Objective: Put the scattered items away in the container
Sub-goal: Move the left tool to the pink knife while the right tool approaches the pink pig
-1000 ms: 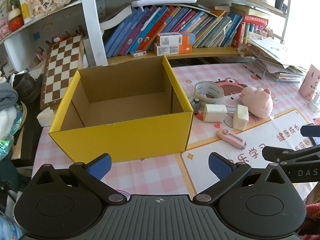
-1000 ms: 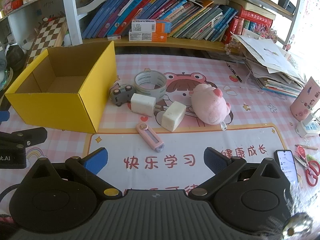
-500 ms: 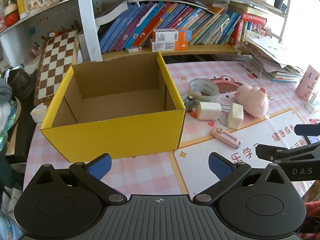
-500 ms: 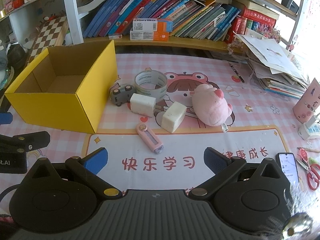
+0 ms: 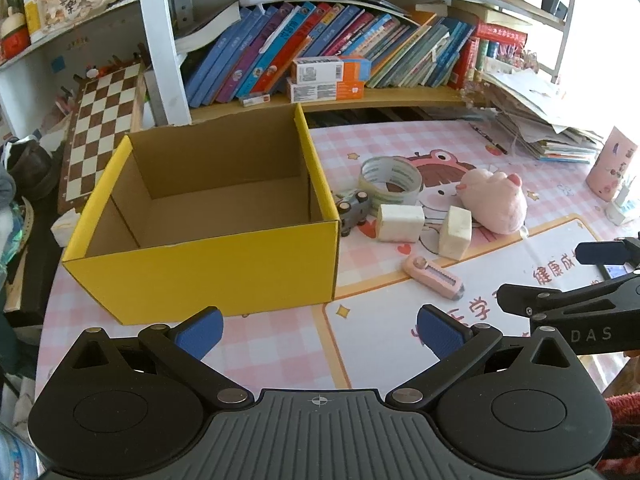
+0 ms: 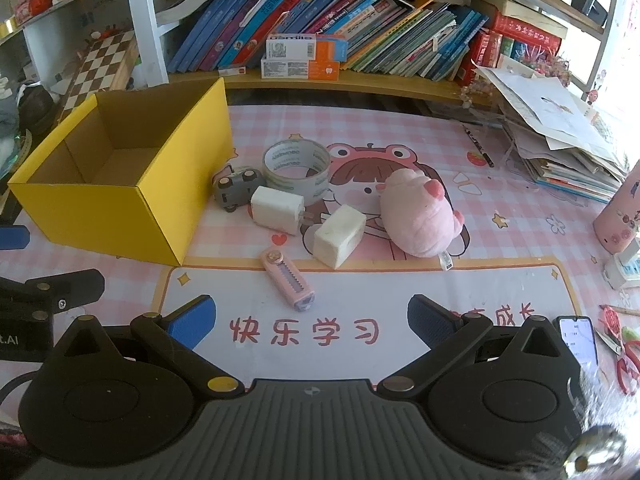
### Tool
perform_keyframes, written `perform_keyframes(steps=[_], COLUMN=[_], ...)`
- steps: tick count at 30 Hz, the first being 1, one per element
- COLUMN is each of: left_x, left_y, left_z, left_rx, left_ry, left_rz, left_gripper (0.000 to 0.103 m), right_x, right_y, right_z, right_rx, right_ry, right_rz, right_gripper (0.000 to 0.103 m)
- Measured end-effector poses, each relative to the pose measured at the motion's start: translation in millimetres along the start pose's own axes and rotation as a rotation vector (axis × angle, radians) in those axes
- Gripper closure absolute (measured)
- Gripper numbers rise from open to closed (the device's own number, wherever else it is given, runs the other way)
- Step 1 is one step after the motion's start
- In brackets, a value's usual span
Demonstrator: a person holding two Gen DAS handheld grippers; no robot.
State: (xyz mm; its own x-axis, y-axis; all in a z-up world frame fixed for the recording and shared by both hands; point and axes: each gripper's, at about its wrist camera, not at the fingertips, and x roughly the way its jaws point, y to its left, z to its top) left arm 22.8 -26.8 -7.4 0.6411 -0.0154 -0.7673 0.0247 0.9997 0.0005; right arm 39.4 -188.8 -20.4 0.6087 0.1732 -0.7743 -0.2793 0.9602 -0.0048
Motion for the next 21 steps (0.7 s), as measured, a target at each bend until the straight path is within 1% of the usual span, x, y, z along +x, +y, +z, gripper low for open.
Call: perform_keyframes(steps=[6, 14, 17, 21], left_x=[1.9, 9.2, 10.5, 12.8], left_y=[-19.4, -41.6, -54.1, -71.2], left_z=[2.8, 6.9, 6.7, 6.5], left_rx=[0.038, 0.043, 0.081, 0.14], left_ry=[-0.004, 0.006, -0.001, -0.002], left_rz=[0.008, 0.02, 0.035, 0.034], left_gripper=[0.0, 0.0, 0.0, 0.0], right_x=[3.2, 8.9, 11.6, 15.4], right_y=[-13.8, -37.1, -44.9, -54.0], right_z=[1.8, 3.5, 4.7, 5.4], right_rx=[-0.007, -0.018, -0.025, -0.03], right_ry=[-0.001, -0.002, 0.0, 0.002], right_rz=[0.014, 0.036, 0.048, 0.067], right_gripper=[0.0, 0.0, 0.0, 0.0])
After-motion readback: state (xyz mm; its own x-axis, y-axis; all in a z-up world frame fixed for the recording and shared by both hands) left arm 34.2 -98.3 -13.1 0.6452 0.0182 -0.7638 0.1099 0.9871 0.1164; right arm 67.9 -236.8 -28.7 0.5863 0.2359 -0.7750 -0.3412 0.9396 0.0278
